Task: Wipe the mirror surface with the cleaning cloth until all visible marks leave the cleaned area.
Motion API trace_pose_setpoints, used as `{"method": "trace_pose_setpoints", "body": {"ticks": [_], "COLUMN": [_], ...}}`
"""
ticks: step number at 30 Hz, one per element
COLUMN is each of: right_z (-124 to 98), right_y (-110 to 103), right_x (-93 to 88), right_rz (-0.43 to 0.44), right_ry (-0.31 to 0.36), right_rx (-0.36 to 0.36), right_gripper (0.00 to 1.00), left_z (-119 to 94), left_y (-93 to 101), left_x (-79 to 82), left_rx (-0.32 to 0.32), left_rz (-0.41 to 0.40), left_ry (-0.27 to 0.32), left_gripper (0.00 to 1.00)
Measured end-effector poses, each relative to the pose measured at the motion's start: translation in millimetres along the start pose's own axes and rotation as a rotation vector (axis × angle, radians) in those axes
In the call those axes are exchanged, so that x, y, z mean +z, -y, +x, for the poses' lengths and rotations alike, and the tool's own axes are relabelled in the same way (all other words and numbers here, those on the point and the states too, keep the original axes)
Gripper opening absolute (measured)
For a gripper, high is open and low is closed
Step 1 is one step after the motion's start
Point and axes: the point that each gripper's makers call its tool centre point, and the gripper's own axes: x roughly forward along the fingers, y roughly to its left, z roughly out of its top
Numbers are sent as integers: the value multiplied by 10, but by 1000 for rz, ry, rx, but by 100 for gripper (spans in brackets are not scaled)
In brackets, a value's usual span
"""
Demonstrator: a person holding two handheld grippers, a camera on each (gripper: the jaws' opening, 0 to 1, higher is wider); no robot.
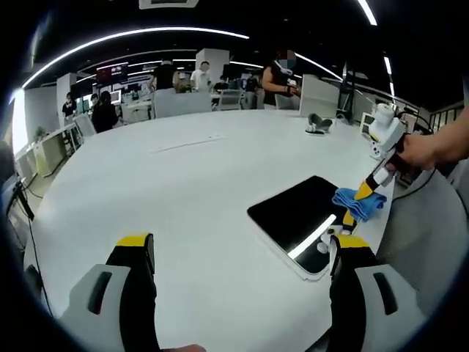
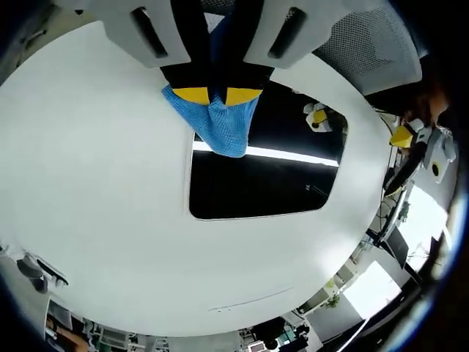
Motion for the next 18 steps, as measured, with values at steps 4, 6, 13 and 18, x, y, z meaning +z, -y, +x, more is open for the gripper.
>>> {"method": "trace_pose_setpoints", "body": {"ticks": [4,6,13,18], "right_z": [29,40,88,115], "right_y": [26,34,101,145], "right_x": [96,131,279,367], "right_rz": [-4,-4,4,1], "right_ry": [1,2,12,14], "right_rx": [-9,-12,-23,-35], "right_gripper": [0,0,0,0], "left_z": [-6,-10,-35,-47], "left_y": [22,41,34,30], "left_x": [-4,-16,51,22], "left_rx": [-8,-16,-15,-14], "left_rz": [10,21,26,29], "left_ry": [-3,-8,12,2], "left_gripper": [99,99,99,99]}}
